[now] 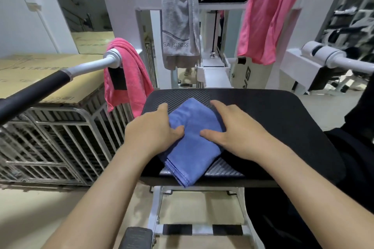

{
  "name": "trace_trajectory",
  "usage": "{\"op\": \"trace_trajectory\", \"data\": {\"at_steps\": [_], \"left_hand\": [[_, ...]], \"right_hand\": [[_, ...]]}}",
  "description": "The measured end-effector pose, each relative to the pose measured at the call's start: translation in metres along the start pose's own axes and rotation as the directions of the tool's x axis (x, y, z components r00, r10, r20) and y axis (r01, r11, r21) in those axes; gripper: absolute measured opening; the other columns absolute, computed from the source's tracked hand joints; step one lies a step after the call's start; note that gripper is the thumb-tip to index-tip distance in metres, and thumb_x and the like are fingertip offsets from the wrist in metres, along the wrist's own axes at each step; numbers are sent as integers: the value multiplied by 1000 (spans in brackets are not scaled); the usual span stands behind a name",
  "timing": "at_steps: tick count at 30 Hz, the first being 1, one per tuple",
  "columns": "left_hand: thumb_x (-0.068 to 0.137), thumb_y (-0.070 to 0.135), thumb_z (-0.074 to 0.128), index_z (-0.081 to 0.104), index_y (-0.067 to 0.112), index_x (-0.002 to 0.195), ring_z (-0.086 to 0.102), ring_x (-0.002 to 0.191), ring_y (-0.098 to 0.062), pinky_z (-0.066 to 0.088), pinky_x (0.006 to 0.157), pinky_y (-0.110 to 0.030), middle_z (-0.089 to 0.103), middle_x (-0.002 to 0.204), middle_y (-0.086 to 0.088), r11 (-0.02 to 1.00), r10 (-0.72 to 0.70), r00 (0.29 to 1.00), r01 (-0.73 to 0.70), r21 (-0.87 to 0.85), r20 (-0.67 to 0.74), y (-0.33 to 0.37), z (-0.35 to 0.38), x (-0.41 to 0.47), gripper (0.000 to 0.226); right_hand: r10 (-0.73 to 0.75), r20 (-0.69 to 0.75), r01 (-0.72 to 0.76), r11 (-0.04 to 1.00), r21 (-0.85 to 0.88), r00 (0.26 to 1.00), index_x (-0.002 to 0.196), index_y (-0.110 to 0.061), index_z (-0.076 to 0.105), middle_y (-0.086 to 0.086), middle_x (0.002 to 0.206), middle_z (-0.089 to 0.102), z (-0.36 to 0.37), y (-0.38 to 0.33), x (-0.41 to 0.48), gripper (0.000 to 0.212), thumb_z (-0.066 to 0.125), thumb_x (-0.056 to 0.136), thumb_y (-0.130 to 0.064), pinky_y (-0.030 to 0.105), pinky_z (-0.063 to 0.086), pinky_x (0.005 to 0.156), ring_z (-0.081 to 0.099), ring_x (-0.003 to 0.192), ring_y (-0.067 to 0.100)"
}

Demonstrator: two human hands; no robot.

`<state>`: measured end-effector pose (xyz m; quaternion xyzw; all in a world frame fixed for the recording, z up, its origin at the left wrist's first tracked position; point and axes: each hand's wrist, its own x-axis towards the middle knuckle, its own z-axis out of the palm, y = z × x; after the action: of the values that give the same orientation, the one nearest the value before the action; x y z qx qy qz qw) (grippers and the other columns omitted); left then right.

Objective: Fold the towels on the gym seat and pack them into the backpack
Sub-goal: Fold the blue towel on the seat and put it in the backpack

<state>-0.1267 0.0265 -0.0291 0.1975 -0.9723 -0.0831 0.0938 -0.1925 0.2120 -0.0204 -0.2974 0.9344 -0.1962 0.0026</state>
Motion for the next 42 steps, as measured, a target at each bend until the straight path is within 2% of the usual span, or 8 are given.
{"op": "trace_trajectory", "data": {"at_steps": [4,9,16,22,26,32,37,42], "left_hand": [[55,55,65,63,19,70,66,75,-24,51,64,-34,66,68,3,910,-26,995,64,-409,99,-13,-7,-30,39],[75,35,70,49,19,74,57,73,-25,43,63,-37,60,70,4,833,88,992,-122,-540,-88,-9,2,-78,26],[80,9,72,54,36,119,69,86,-13,55,69,-24,72,99,5,-3,396,907,159,-987,144,7,0,-129,50],[91,7,56,66,35,97,63,88,-15,52,69,-32,64,108,5,172,508,832,156,-973,223,73,31,-167,31],[92,11,55,64,30,104,68,88,-24,55,76,-45,68,109,-11,310,499,767,277,-910,403,126,78,-193,25],[98,21,50,60,22,116,68,76,-20,54,65,-31,71,94,-7,107,313,665,685,-721,678,189,150,-201,21],[83,42,67,44,16,131,49,112,-31,45,92,-43,54,118,-10,715,-232,910,399,-573,344,188,247,-154,59],[90,27,66,49,4,127,61,108,-37,51,89,-44,62,121,-14,401,-338,664,742,-537,667,190,314,-128,47]], "right_hand": [[123,67,-134,972,194,990,138,-22,43,1,121,59,-2,-18,-38,77,76,72,-43,37,49,88,58,107,22],[126,160,-192,826,530,979,92,-9,66,16,89,69,0,-21,-77,29,77,66,-17,49,56,72,64,72,18],[122,201,-212,84,974,972,108,-21,53,11,98,61,1,15,-155,49,63,71,10,33,41,64,54,84,26],[441,-267,-249,807,535,857,123,-34,54,-12,124,52,9,37,-223,51,76,78,-28,16,42,92,48,113,-8],[223,276,-330,835,440,935,147,-46,16,-32,139,37,8,45,-266,101,76,66,-52,15,41,98,42,119,-17],[493,-62,-490,870,58,868,125,-30,47,-1,115,64,62,132,-284,40,51,87,-19,40,49,82,60,103,28],[658,3,-624,713,319,753,90,-13,55,3,80,62,68,221,-280,7,50,86,-15,35,47,66,58,76,24],[505,-80,-466,838,284,860,95,-15,54,1,78,59,63,261,-264,11,47,90,-23,37,45,65,56,73,20]]}}
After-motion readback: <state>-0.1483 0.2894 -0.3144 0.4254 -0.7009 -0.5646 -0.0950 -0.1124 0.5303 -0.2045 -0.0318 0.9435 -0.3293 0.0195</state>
